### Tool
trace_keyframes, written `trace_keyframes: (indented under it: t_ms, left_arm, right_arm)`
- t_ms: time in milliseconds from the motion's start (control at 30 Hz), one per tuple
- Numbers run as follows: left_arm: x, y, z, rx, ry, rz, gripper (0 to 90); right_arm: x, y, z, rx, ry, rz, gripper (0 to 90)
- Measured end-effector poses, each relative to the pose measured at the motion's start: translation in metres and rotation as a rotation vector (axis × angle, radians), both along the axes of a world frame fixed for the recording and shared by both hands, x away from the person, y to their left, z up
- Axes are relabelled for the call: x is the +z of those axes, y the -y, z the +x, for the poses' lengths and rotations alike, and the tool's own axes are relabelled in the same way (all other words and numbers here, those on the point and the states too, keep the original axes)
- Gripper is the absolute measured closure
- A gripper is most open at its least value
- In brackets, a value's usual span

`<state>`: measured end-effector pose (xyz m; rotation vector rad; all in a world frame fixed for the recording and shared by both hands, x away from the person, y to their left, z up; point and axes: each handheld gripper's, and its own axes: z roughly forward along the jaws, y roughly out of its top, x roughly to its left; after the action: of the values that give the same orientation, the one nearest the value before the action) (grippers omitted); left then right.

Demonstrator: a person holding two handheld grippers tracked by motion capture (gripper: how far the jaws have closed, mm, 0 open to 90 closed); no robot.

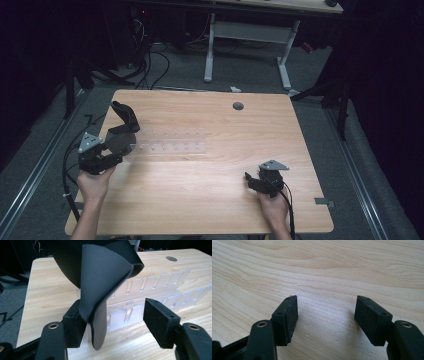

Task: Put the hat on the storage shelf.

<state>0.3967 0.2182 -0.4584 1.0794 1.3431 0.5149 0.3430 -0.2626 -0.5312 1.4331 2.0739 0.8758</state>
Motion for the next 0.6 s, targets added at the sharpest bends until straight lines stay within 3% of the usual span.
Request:
trace_keyframes:
  t_ms: [600]
  left_arm:
    - [0.006,0.009,-0.030,-0.025,0.011,-0.034,37.0]
  right_arm:
    - [0.000,0.000,0.000,-0.001,-0.001,0.001,35.7]
